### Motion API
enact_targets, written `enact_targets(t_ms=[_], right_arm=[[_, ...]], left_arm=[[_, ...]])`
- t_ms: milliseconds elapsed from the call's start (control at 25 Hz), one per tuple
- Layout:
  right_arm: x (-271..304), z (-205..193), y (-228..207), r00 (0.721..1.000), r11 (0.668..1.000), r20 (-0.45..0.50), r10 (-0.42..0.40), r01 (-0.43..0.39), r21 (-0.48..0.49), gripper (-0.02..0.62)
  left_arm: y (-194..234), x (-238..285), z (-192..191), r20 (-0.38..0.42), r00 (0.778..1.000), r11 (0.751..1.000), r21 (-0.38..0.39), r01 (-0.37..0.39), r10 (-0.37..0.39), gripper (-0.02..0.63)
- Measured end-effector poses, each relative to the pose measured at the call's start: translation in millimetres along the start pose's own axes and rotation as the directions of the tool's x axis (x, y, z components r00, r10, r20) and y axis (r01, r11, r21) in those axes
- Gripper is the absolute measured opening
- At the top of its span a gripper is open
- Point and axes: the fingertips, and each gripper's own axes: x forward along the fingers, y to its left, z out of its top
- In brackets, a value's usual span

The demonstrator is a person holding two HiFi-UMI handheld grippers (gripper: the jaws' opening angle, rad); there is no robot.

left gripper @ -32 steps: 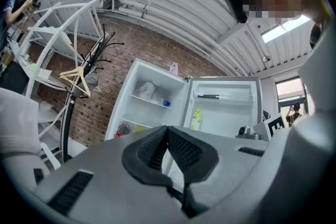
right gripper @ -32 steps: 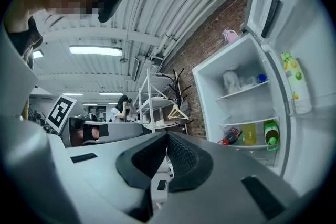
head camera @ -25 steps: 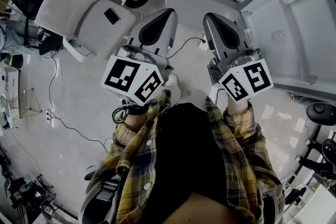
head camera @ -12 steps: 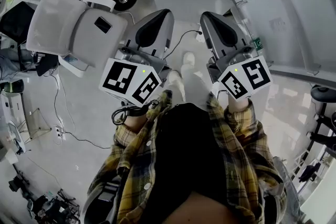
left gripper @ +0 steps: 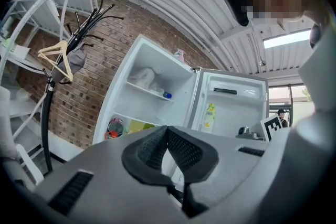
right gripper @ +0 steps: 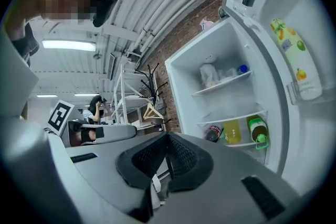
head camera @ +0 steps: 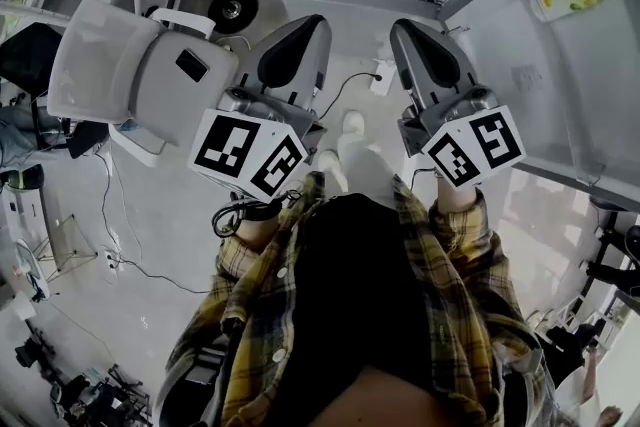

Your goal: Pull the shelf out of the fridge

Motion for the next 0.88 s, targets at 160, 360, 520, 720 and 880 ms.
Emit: enact_targets(t_ms=[160, 360, 520, 720, 880], right_arm=[[21.1, 15.5, -24.5, 1.0, 0.999, 0.008, 0.027, -0.027, -0.022, 0.02], [41.4, 33.5, -49.1, 0.998, 0.997, 0.026, 0.063, -0.062, -0.047, 0.02], [49.5, 39.0, -65.1, 0.995, 0.995, 0.023, 0.095, -0.094, -0.045, 0.02], [50.5, 44.0, -77.9, 0.994, 0.993, 0.017, 0.112, -0.111, -0.025, 0.02], [52.5, 41.9, -88.5, 0.993, 0.993, 0.014, 0.119, -0.119, -0.001, 0.02]], left_arm=[[6.5, 31.3, 12.2, 0.02, 1.0, 1.0, 0.015, -0.008, 0.008, 0.005], [12.7, 63.2, 24.3, 0.048, 0.999, 0.999, 0.025, -0.025, 0.024, 0.005], [12.7, 83.3, 29.1, 0.065, 0.997, 0.999, 0.032, -0.042, 0.04, 0.005], [12.8, 99.4, 31.7, 0.061, 0.997, 0.998, 0.026, -0.059, 0.057, 0.005], [16.5, 107.7, 30.7, 0.06, 0.996, 0.997, 0.028, -0.071, 0.07, 0.005]])
